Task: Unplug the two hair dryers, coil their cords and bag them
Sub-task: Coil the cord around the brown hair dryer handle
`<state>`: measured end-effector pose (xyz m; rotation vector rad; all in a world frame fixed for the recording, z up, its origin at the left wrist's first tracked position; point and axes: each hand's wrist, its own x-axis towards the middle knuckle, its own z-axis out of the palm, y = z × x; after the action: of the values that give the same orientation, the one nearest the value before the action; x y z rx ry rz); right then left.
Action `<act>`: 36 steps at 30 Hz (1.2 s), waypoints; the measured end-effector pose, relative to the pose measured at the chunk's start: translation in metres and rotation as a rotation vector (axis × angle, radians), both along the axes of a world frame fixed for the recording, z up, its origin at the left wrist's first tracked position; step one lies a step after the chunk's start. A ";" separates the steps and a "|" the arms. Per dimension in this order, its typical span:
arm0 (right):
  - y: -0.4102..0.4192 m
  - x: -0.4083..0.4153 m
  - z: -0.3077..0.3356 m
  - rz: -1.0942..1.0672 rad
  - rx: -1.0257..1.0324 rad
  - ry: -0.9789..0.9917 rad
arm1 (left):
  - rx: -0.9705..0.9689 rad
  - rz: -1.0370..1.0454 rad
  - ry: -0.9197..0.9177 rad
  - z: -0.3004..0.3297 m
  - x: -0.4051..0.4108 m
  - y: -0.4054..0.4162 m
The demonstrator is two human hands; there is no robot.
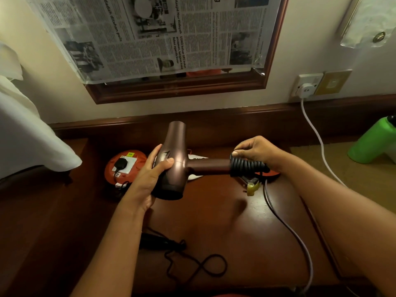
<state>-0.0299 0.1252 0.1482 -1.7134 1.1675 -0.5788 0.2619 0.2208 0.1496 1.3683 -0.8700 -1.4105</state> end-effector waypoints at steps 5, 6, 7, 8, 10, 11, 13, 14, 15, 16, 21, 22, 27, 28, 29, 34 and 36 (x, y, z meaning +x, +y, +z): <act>-0.005 0.004 0.013 0.036 -0.035 0.119 | 0.012 -0.004 -0.059 -0.008 0.000 0.000; -0.004 0.006 0.016 0.047 -0.043 0.145 | 0.005 -0.006 -0.080 -0.009 -0.001 0.000; -0.004 0.008 0.018 0.057 -0.050 0.170 | 0.000 -0.006 -0.089 -0.010 -0.002 0.000; -0.003 0.009 0.021 0.063 -0.055 0.190 | -0.008 -0.012 -0.097 -0.011 -0.003 0.001; -0.001 0.010 0.025 0.070 -0.062 0.227 | -0.023 -0.032 -0.116 -0.011 -0.005 0.002; 0.000 0.010 0.027 0.078 -0.066 0.246 | -0.032 -0.038 -0.128 -0.011 -0.005 0.002; 0.002 0.011 0.032 0.101 -0.083 0.284 | -0.054 -0.033 -0.165 -0.011 -0.004 0.002; 0.005 0.012 0.035 0.115 -0.102 0.306 | -0.064 -0.021 -0.185 -0.011 -0.005 0.001; 0.007 0.014 0.038 0.127 -0.129 0.336 | -0.080 -0.003 -0.198 -0.011 -0.005 0.000; 0.009 0.016 0.040 0.133 -0.169 0.377 | -0.096 0.021 -0.208 -0.012 -0.006 -0.001; 0.019 0.025 0.047 0.182 -0.345 0.582 | -0.139 0.136 -0.214 -0.016 -0.009 -0.004; 0.023 0.027 0.047 0.189 -0.354 0.596 | -0.151 0.149 -0.222 -0.016 -0.009 -0.004; 0.040 0.032 0.037 0.127 -0.363 0.583 | -0.197 0.220 -0.234 -0.011 -0.014 -0.001; 0.044 0.034 0.033 0.088 -0.371 0.560 | -0.202 0.238 -0.232 -0.010 -0.014 -0.001; 0.048 0.036 0.028 0.048 -0.370 0.515 | -0.205 0.255 -0.229 -0.010 -0.015 0.000; 0.071 0.048 0.010 -0.210 -0.245 0.199 | -0.235 0.340 -0.231 -0.006 -0.020 0.004; 0.077 0.052 0.007 -0.319 -0.172 0.046 | -0.245 0.366 -0.221 -0.003 -0.021 0.005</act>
<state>0.0219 0.2022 0.1553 -1.7014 1.4738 -0.8583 0.2405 0.2260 0.1463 1.4233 -0.8498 -0.8577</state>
